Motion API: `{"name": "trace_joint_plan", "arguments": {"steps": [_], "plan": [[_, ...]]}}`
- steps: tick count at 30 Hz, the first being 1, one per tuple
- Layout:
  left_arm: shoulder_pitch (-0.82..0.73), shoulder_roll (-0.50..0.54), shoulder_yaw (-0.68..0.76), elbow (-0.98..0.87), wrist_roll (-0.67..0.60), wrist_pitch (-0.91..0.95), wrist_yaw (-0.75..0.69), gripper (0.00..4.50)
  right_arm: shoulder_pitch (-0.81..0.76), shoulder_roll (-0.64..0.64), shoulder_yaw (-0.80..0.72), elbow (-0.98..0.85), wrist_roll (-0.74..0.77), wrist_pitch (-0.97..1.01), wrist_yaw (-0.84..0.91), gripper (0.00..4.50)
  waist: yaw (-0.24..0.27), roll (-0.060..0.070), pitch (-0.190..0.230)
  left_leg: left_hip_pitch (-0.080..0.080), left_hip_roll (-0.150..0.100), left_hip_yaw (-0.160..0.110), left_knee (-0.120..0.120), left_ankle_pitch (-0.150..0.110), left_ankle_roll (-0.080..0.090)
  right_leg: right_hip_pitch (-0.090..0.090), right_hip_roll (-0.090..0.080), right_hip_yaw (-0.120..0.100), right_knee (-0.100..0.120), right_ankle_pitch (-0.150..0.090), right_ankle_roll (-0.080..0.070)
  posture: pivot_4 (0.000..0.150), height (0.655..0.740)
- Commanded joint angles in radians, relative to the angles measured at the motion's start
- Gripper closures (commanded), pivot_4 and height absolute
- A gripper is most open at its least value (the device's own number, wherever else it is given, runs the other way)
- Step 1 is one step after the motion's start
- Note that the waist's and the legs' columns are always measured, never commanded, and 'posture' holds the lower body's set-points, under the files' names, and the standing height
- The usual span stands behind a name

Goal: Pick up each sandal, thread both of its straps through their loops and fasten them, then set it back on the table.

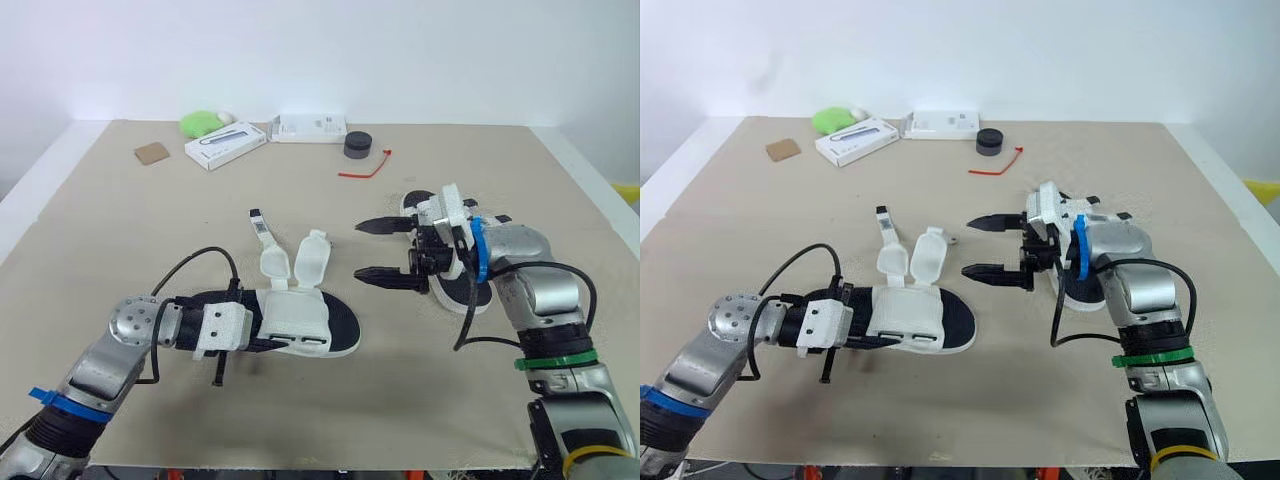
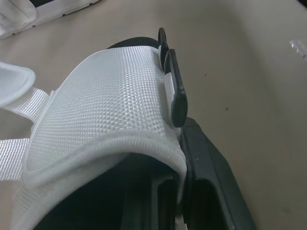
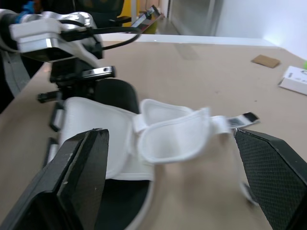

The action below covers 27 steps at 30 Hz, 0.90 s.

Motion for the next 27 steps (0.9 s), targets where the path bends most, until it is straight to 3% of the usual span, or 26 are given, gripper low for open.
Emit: {"name": "trace_joint_plan", "arguments": {"steps": [1, 7, 27], "plan": [[-0.034, -0.024, -0.019, 0.034, 0.022, -0.06, -0.003, 4.4, 0.006, -0.011, -0.037, -0.059, 0.028, 0.013, -0.027, 0.0, 0.0, 0.0, 0.0, 0.0, 0.0, 0.0, 0.0, 0.0, 0.0, 0.0, 0.0, 0.0, 0.0, 0.0, 0.0, 0.15, 0.74], [-0.054, -0.071, -0.047, 0.045, 0.043, -0.06, 0.024, 4.4, 0.011, -0.013, -0.043, -0.065, 0.03, 0.016, -0.042, 0.0, 0.0, 0.0, 0.0, 0.0, -0.001, 0.0, 0.001, 0.0, 0.0, 0.0, -0.001, 0.0, 0.0, 0.0, 0.001, 0.15, 0.74], [0.007, -0.043, -0.027, -0.038, 0.034, 0.05, 0.091, 4.4, 0.015, -0.038, -0.041, -0.058, 0.047, 0.024, -0.039, 0.0, 0.0, 0.0, 0.0, 0.005, 0.0, 0.0, 0.0, 0.0, 0.0, 0.005, 0.001, 0.001, 0.0, 0.0, 0.001, 0.15, 0.74]]}}
